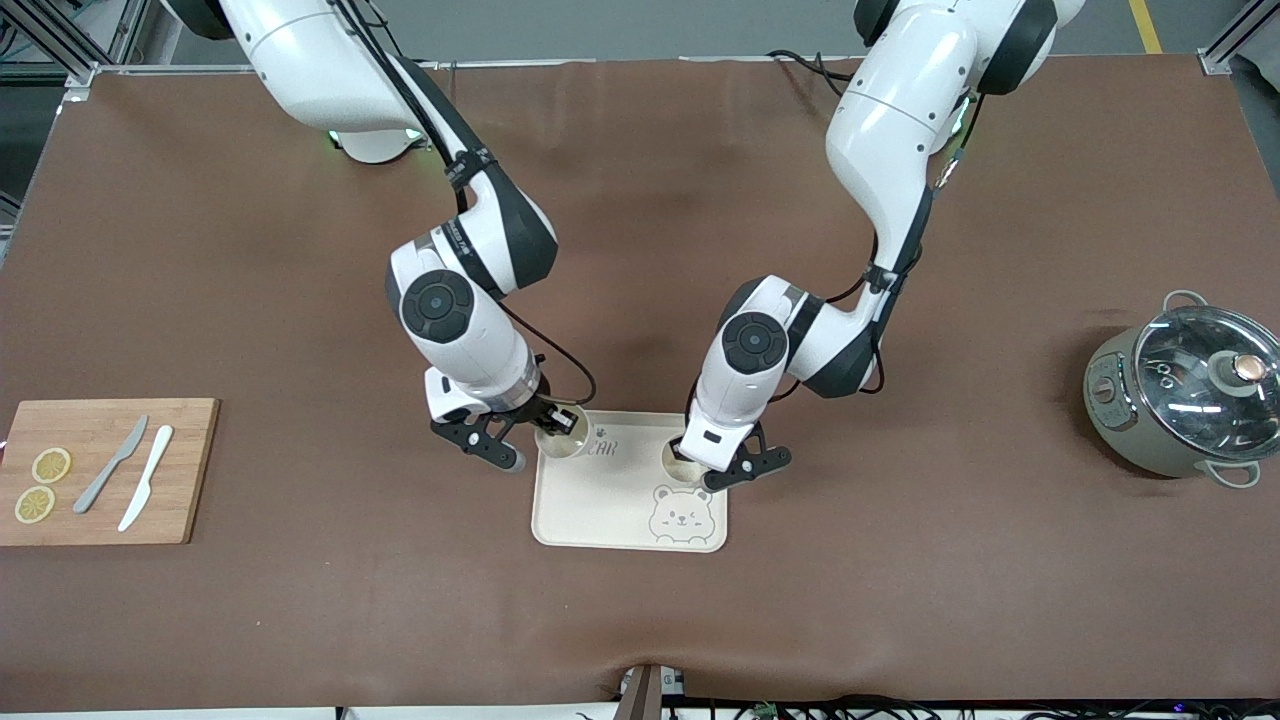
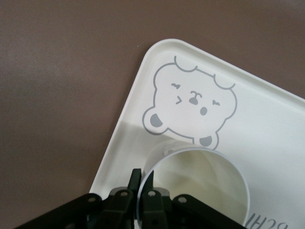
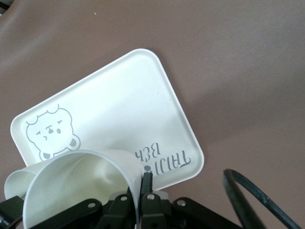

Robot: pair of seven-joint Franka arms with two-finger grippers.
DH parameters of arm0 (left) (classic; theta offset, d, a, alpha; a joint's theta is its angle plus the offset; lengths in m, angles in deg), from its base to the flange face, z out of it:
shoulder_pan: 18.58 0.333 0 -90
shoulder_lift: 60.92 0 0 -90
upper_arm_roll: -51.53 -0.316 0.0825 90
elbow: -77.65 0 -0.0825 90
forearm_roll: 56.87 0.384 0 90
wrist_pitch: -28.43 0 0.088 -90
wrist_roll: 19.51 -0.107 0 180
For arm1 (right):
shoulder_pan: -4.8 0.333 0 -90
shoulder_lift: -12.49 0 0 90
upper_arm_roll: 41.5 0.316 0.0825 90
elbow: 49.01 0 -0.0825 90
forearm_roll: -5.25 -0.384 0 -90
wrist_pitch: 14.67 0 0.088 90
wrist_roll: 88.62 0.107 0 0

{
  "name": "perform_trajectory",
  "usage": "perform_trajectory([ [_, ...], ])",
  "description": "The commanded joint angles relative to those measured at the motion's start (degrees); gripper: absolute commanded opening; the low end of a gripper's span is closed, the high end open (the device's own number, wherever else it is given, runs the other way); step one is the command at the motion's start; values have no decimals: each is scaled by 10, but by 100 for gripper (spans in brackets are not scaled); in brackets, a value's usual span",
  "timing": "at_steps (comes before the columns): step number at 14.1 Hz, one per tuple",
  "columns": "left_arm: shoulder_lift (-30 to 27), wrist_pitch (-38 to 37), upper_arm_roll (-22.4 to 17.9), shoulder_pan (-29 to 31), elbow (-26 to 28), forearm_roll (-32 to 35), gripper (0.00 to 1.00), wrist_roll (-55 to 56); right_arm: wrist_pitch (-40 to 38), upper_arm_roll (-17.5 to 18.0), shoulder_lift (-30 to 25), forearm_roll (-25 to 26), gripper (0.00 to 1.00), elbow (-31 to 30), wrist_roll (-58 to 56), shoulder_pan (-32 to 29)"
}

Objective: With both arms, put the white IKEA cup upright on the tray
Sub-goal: 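Carry the cup in the right gripper onto the tray beside the other cup, then lower both held cups upright onto the tray with both grippers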

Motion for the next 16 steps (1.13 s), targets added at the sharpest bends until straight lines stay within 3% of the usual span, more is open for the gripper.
perform_trajectory([
  [1,9,4,-12,-10,-14,0,0,12,3,-7,35,9,0,45,27,11],
  [8,17,16,-14,-11,-15,1,0,11,71,-9,89,48,0,56,55,18],
  [16,19,21,-14,-13,-14,4,0,12,121,-10,123,56,0,55,58,24],
])
